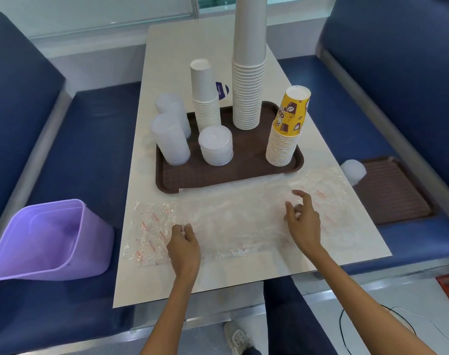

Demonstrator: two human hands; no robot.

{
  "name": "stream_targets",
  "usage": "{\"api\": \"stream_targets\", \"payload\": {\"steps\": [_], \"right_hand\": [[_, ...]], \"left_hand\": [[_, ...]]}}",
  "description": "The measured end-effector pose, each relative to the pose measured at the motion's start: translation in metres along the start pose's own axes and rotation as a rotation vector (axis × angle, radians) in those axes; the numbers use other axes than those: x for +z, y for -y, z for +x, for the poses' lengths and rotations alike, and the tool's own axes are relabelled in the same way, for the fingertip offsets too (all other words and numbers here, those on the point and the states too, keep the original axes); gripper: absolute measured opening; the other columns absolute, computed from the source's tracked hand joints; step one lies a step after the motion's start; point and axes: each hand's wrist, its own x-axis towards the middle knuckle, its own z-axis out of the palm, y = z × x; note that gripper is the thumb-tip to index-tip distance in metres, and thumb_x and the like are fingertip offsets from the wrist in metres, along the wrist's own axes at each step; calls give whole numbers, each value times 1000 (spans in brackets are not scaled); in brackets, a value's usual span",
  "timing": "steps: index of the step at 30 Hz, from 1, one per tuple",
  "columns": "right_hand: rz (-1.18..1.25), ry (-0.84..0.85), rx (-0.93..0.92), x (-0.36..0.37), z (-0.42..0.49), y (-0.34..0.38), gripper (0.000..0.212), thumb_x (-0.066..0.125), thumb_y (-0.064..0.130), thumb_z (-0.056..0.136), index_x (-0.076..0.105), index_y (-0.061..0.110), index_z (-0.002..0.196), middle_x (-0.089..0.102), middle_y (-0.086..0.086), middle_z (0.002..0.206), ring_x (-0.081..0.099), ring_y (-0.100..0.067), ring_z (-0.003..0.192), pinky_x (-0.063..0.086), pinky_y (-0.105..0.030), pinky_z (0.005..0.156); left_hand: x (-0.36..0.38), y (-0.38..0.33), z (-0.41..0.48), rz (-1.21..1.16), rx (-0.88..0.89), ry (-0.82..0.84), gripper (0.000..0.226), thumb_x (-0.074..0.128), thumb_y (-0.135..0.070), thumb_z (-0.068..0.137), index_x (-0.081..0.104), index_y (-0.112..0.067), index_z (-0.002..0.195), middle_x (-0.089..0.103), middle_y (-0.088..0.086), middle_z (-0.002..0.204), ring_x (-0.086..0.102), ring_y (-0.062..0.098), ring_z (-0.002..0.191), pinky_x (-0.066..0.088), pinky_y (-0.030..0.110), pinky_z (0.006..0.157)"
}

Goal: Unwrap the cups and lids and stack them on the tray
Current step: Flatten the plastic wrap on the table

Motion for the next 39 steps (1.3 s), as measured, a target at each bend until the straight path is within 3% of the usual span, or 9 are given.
{"api": "stream_targets", "payload": {"steps": [5,8,13,17,21,25,27,32,39], "right_hand": [[-172,-42,-63,-6,-2,-8,36,50,19,98,44,10,132,55,-8,70,50,-17,57,37,-23,51],[-261,-23,-41,-8,-6,-16,37,49,22,98,42,10,133,53,-4,69,51,-18,58,33,-25,49],[-336,-119,-4,-11,-6,-12,40,58,19,91,49,9,129,54,-17,118,57,-34,102,42,-36,73],[-380,-218,-274,3,-12,-5,35,52,21,84,56,11,117,49,-21,129,44,-36,119,38,-49,95],[-290,-11,-539,39,-22,20,33,42,25,88,54,15,117,49,-18,133,40,-28,123,32,-44,101],[-375,189,-685,82,-29,40,40,28,31,99,53,16,127,51,-16,138,40,-27,130,28,-43,111],[-423,275,-674,97,-28,48,53,14,34,103,56,15,129,54,-14,137,48,-29,128,27,-44,111],[-480,417,-580,121,-18,49,56,13,30,102,55,10,132,52,-14,139,50,-29,128,19,-54,106],[-478,486,-562,135,-10,42,67,0,36,101,51,10,136,48,-13,143,45,-28,133,12,-41,117]], "left_hand": [[-3,11,-1,209,133,-8,20,38,-24,102,48,-7,98,57,9,73,51,25,65,36,30,59],[-1,14,-3,300,143,3,20,39,-24,101,47,-6,101,57,9,73,53,27,66,37,31,59],[0,17,-6,379,152,1,17,42,-25,100,47,-9,101,66,13,86,62,33,74,40,32,61],[-3,20,-7,467,206,-27,27,61,-25,91,55,-8,110,63,15,101,61,35,90,45,38,67],[-4,18,-2,434,342,-210,43,74,-24,78,58,-6,115,57,19,113,54,38,103,43,48,83],[-2,4,10,204,548,-139,28,53,-15,93,57,-8,120,57,13,123,50,27,114,43,41,95],[3,2,19,166,569,-39,30,48,-9,96,57,-7,125,56,12,129,50,26,120,39,32,100],[19,11,39,239,555,135,40,41,-6,99,45,-6,139,44,6,145,37,19,137,16,14,110],[34,25,51,326,522,179,41,35,-11,100,40,-1,140,36,12,149,28,25,142,14,26,115]]}}
